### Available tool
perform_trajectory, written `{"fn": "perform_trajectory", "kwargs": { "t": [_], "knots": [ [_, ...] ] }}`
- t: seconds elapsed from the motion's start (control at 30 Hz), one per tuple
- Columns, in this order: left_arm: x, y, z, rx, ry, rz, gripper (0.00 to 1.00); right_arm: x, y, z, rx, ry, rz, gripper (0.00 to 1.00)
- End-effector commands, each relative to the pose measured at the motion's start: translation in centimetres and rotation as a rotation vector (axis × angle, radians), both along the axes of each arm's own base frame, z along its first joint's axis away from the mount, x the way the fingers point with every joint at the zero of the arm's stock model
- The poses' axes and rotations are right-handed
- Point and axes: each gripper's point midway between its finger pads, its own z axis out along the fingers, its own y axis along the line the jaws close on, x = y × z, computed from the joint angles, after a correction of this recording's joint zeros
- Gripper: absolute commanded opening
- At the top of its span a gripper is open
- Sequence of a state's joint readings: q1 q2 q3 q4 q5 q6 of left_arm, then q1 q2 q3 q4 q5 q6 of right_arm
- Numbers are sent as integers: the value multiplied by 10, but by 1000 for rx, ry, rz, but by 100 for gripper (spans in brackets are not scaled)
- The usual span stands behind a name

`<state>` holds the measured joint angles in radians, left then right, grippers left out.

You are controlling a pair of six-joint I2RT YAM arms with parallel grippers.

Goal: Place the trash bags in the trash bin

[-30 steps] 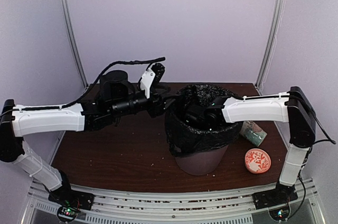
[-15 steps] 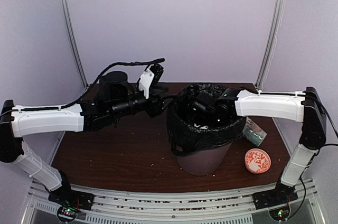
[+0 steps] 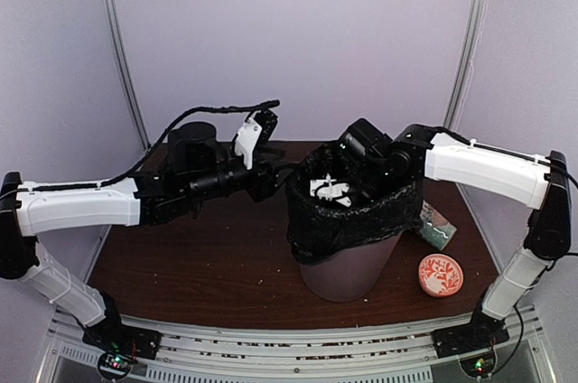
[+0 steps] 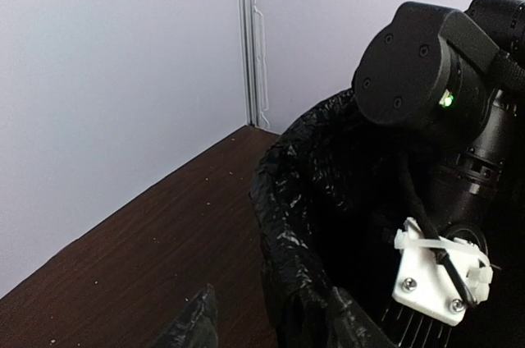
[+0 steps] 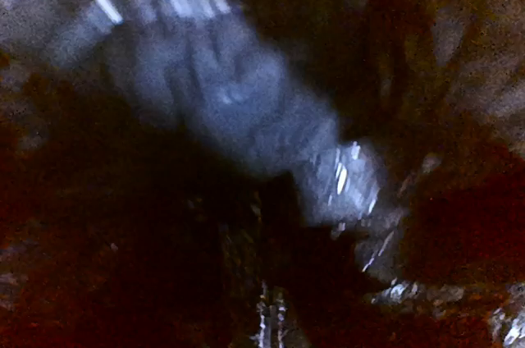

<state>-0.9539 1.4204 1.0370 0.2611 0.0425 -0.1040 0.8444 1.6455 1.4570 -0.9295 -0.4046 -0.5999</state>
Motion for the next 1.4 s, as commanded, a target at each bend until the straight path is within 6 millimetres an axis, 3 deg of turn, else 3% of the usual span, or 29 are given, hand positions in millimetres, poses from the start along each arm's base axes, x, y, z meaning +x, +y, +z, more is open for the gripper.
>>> {"fn": "perform_trajectory", "kwargs": {
  "t": [0.0, 0.13, 0.4, 0.63, 0.8, 0.93, 1.07, 1.17, 1.27, 1.33, 1.37],
  "knots": [
    [-7, 11, 12, -44, -2, 11, 47, -2, 19, 32, 144, -2, 27, 0],
    [-13, 30, 46, -132, -62, 45, 48, -1, 21, 57, 219, -40, 18, 0],
    [-11, 39, 67, -129, -105, 81, 48, -9, 29, 78, 283, 9, 57, 0],
    [-15, 59, 83, -155, -149, 128, 49, 1, 30, 98, 318, -2, 38, 0],
    [-15, 77, 88, -148, -163, 191, 52, 15, 29, 140, 406, -82, -1, 1],
    [4, 97, 86, -51, -155, 337, 58, 43, 24, 188, 559, -135, -110, 12],
    [26, 129, 83, 18, -138, 515, 73, 74, -6, 238, 728, -201, -237, 41],
    [30, 143, 86, 52, -122, 565, 76, 97, -45, 272, 828, -269, -362, 55],
    [35, 158, 89, 99, -134, 620, 78, 128, -103, 293, 913, -379, -567, 79],
    [42, 171, 92, 136, -153, 669, 80, 148, -153, 303, 968, -478, -772, 97],
    [46, 179, 93, 151, -159, 699, 80, 153, -173, 303, 985, -515, -845, 100]
  ]
}}
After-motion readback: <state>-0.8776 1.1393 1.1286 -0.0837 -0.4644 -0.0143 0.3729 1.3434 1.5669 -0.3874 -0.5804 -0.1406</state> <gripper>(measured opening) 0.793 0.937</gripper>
